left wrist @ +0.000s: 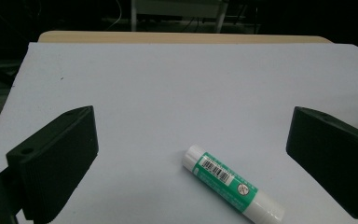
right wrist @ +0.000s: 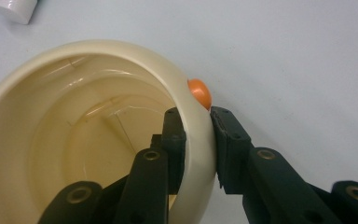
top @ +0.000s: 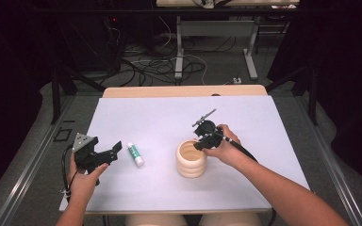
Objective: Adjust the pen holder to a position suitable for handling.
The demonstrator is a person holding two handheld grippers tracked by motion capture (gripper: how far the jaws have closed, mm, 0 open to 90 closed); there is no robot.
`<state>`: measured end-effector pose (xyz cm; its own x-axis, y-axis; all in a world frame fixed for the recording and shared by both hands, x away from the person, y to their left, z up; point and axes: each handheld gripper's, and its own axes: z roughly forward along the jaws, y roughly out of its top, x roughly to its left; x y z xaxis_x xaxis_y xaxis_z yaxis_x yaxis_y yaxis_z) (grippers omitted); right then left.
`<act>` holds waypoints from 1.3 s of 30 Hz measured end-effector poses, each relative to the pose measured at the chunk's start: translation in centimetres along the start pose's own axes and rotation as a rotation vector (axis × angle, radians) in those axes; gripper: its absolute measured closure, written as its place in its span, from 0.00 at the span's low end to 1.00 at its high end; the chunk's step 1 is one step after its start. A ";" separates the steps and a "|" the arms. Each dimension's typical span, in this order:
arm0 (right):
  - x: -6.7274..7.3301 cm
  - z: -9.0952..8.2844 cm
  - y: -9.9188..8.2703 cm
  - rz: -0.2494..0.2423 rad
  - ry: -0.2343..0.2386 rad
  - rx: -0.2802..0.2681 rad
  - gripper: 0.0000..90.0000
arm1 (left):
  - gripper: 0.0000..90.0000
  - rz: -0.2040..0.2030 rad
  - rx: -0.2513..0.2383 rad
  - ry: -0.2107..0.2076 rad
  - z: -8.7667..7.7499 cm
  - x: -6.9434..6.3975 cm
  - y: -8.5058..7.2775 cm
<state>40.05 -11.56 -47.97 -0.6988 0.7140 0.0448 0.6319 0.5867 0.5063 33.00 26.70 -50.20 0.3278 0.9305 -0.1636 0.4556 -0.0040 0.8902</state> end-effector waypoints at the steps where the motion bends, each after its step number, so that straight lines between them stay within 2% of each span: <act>1: 0.0 0.0 0.0 -0.002 -0.006 -0.008 0.83 | 0.02 -0.003 -0.001 0.001 0.0 0.0 0.0; 3: 0.1 0.0 0.0 0.002 -0.006 -0.005 0.80 | 0.02 -0.002 -0.001 0.001 0.0 0.0 0.0; 6: 0.2 0.1 0.0 0.001 0.007 -0.038 0.74 | 0.02 -0.001 -0.001 0.000 0.0 0.0 0.0; 8: 0.1 -0.2 0.0 -0.005 0.007 -0.021 0.71 | 0.02 -0.002 -0.001 0.001 0.0 0.0 0.0; 10: 0.1 -0.3 0.0 -0.007 0.022 -0.034 0.67 | 0.02 -0.002 -0.001 0.001 0.0 0.0 0.0; 11: 0.1 -0.4 -0.1 -0.003 0.013 -0.049 0.65 | 0.02 -0.002 -0.001 0.001 0.0 0.0 0.0; 12: 0.1 -0.7 0.0 -0.006 0.013 -0.030 0.63 | 0.02 -0.002 -0.001 0.001 0.0 0.0 0.0; 13: 0.1 -0.4 -0.2 0.004 0.023 -0.101 0.60 | 0.02 -0.002 -0.001 0.001 0.0 0.0 0.0; 14: 0.1 -0.8 -0.1 0.001 0.025 -0.067 0.59 | 0.02 0.000 0.000 0.001 0.0 0.0 0.0; 16: 0.1 -1.0 -0.2 0.002 0.036 -0.099 0.55 | 0.02 0.000 0.000 0.001 0.0 0.0 0.0; 18: 0.1 -1.5 -0.3 0.001 0.040 -0.106 0.52 | 0.02 0.001 0.003 0.000 0.0 0.0 0.0; 21: 0.2 -2.2 -0.4 0.000 0.047 -0.144 0.46 | 0.02 -0.001 0.004 0.001 0.0 -0.1 0.0; 23: 0.2 -2.5 -0.5 -0.001 0.053 -0.163 0.46 | 0.02 0.003 0.006 0.001 0.0 -0.1 0.0; 24: 0.2 -3.0 -0.6 -0.002 0.060 -0.193 0.44 | 0.02 0.003 0.008 0.000 0.0 -0.1 0.0; 27: 0.1 -3.9 -0.9 -0.010 0.064 -0.235 0.41 | 0.02 -0.001 0.010 0.001 0.1 -0.2 0.0; 31: -0.1 -4.8 -1.5 -0.023 0.044 -0.301 0.38 | 0.02 -0.006 0.012 0.003 0.1 -0.3 0.0; 34: -0.3 -5.2 -2.0 0.008 0.056 -0.335 0.36 | 0.02 -0.008 0.012 -0.001 0.1 -0.4 0.1; 39: -0.8 -5.6 -2.7 0.041 0.048 -0.369 0.30 | 0.02 -0.008 0.007 -0.006 0.1 -0.5 0.2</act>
<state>36.99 -15.83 -44.50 -0.6956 0.7104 0.1071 0.5024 0.3745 0.7793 33.01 26.14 -50.02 0.3287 0.9284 -0.1732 0.4641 0.0009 0.8858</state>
